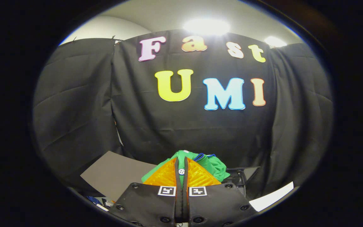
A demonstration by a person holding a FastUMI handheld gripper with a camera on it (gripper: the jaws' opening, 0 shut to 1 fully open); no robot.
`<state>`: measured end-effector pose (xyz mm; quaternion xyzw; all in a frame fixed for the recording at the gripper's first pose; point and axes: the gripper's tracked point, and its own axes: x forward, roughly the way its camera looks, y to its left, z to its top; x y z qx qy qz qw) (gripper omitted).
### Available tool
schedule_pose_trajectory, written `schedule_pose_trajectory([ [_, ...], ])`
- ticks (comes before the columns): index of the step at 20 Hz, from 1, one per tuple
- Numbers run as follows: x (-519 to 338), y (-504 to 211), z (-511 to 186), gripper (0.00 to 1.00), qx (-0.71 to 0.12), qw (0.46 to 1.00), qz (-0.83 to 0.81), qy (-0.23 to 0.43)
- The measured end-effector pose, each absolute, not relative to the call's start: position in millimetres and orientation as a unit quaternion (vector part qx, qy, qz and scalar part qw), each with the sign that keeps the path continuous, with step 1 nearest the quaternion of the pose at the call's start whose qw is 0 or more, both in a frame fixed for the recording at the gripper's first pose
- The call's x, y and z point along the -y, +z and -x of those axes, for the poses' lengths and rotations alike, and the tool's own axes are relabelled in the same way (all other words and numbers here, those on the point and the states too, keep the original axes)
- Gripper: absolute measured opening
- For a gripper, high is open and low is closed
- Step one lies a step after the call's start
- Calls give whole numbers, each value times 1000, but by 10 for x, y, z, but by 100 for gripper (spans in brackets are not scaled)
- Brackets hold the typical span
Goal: Put the clothes into the washing machine and then close the washing machine lid.
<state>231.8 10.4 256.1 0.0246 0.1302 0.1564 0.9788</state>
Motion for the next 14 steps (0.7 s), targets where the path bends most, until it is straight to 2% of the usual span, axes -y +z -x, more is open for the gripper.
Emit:
schedule_pose_trajectory([
  [7,568,2275,-2482,1,-146,982,-36,114],
  [14,871,1825,-2609,1,-168,979,-46,106],
])
